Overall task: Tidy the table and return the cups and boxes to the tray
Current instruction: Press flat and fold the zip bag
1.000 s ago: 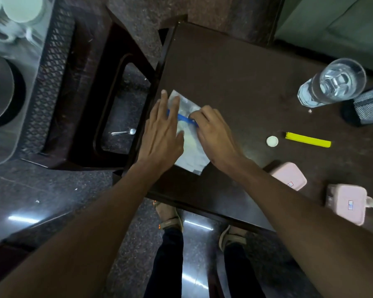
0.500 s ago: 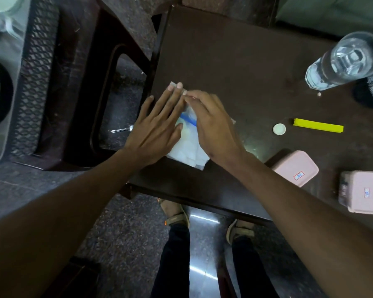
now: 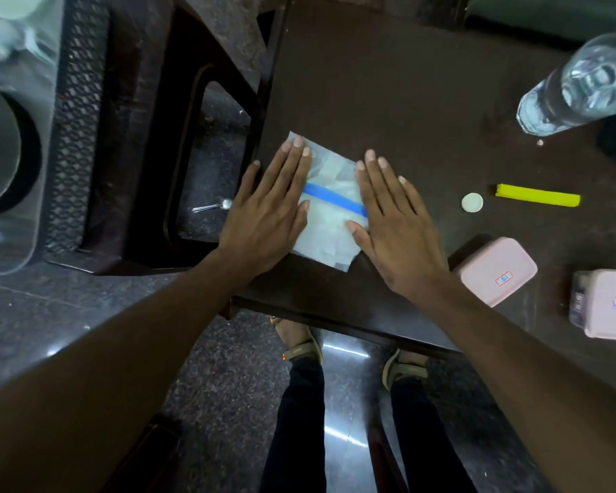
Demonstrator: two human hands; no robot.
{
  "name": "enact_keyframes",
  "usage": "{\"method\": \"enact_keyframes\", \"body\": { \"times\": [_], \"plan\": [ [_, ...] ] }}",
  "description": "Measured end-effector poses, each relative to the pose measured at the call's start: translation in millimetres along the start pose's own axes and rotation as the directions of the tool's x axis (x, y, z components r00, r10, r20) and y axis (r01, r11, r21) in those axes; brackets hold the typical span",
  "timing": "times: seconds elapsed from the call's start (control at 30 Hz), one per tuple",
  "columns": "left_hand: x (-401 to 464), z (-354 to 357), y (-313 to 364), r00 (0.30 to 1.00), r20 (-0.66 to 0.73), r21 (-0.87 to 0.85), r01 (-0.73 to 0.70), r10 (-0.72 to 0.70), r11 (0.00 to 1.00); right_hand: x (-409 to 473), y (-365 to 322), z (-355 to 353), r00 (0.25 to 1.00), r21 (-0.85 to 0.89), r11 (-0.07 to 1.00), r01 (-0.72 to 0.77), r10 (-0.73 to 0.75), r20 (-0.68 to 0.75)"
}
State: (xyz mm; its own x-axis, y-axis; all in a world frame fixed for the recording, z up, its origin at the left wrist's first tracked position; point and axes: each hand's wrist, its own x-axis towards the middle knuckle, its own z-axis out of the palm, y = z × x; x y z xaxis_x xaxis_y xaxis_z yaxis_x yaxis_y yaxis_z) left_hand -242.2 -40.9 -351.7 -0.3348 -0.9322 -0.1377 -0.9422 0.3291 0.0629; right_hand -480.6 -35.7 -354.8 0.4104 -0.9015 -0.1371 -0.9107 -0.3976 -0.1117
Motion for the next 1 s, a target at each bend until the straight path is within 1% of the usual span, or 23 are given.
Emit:
{"method": "enact_keyframes", "body": {
  "times": [0.1,0.13,0.2,0.23,0.27,0.3,0.4,0.47,0.53,0.63,0.7,0.8,0.83,0.93,1.0],
  "plan": [
    [-1.1,-8.2,0.5,0.999,0.048,-0.027,0.000,0.001,1.000,-6.0,2.1,-7.9,0.998,0.047,0.998,-0.045,0.043,0.036],
    [1.7,-12.8,0.6,0.999,0.044,-0.062,0.016,-0.014,0.998,-3.5,2.0,-10.6,0.998,0.097,0.993,-0.066,0.064,0.019],
    [10.9,-21.6,1.1,0.998,-0.009,-0.156,0.060,-0.062,0.986,4.7,1.0,-15.4,0.988,0.224,0.968,-0.114,0.134,-0.075],
    [18.9,-26.4,0.3,0.997,-0.039,-0.169,0.065,-0.072,0.984,11.8,1.1,-19.6,0.976,0.284,0.949,-0.139,0.180,-0.124],
    [26.7,-30.2,-0.9,0.996,-0.048,-0.160,0.061,-0.070,0.985,17.9,0.6,-22.6,0.966,0.330,0.930,-0.161,0.217,-0.141],
    [34.0,-32.8,-3.0,0.998,-0.029,-0.145,0.046,-0.051,0.988,22.7,-0.9,-24.6,0.964,0.353,0.919,-0.177,0.233,-0.124],
    [51.0,-35.7,-9.9,0.994,0.089,-0.136,-0.050,0.062,0.989,30.5,-7.2,-26.0,0.973,0.306,0.929,-0.207,0.227,-0.032],
    [57.6,-38.1,-14.5,0.984,0.105,-0.142,-0.127,0.143,0.982,35.0,-8.2,-27.1,0.969,0.298,0.926,-0.230,0.247,-0.019],
    [60.1,-42.2,-16.3,0.980,0.087,-0.155,-0.162,0.177,0.974,41.7,-8.4,-32.3,0.970,0.294,0.926,-0.237,0.242,0.021],
    [62.6,-49.3,-16.4,0.981,0.077,-0.143,-0.164,0.176,0.976,52.2,-9.4,-45.6,0.984,0.242,0.954,-0.178,0.168,0.065],
    [63.2,-54.9,-13.9,0.983,0.069,-0.112,-0.162,0.171,0.980,57.5,-9.8,-57.2,0.993,0.179,0.977,-0.115,0.113,0.022],
    [59.1,-58.4,-5.7,0.982,0.013,-0.058,-0.189,0.190,0.980,62.7,-9.3,-67.0,0.998,0.055,0.997,-0.048,0.050,-0.027],
    [56.5,-57.7,-1.9,0.984,0.001,-0.057,-0.176,0.177,0.983,62.1,-9.7,-67.9,0.999,0.028,0.998,-0.048,0.048,-0.023],
    [46.2,-49.7,9.5,0.997,0.000,-0.080,-0.076,0.077,0.994,45.8,-13.6,-65.0,0.999,-0.021,0.999,-0.047,0.046,-0.017],
    [37.5,-37.1,12.1,0.997,0.029,-0.092,-0.074,0.077,0.993,26.5,-16.1,-58.6,0.999,-0.015,0.999,-0.039,0.039,-0.009]
  ]
}}
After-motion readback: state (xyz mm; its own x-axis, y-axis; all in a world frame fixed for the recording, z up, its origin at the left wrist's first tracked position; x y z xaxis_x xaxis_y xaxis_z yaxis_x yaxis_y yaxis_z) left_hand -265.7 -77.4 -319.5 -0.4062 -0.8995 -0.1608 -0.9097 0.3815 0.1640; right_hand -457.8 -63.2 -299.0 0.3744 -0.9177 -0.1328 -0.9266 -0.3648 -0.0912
